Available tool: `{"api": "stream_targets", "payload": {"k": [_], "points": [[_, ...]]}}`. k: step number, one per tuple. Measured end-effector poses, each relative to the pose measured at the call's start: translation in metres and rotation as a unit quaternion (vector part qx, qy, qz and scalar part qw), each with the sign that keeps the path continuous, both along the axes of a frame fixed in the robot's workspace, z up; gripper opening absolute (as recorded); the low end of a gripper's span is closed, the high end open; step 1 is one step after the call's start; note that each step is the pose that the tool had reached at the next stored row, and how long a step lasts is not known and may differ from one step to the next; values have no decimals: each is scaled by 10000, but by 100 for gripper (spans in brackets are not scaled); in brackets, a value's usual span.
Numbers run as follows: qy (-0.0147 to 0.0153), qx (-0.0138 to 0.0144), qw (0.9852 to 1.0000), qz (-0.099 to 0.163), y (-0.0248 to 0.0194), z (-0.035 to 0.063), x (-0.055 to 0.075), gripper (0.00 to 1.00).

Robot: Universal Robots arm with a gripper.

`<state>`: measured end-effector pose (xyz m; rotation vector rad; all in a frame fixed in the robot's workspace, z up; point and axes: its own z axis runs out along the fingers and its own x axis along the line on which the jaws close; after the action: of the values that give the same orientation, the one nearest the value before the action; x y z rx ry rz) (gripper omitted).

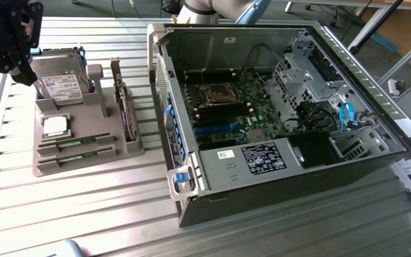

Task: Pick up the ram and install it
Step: 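Pick up the ram and move it above insertion slot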

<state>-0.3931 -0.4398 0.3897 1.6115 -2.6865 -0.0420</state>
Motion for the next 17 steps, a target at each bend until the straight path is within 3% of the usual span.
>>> {"api": "stream_targets", "payload": {"k": [8,17], "points": [[0,-23,9995,315,0,-1,0,11],[0,-45,9975,705,0,0,0,11]]}}
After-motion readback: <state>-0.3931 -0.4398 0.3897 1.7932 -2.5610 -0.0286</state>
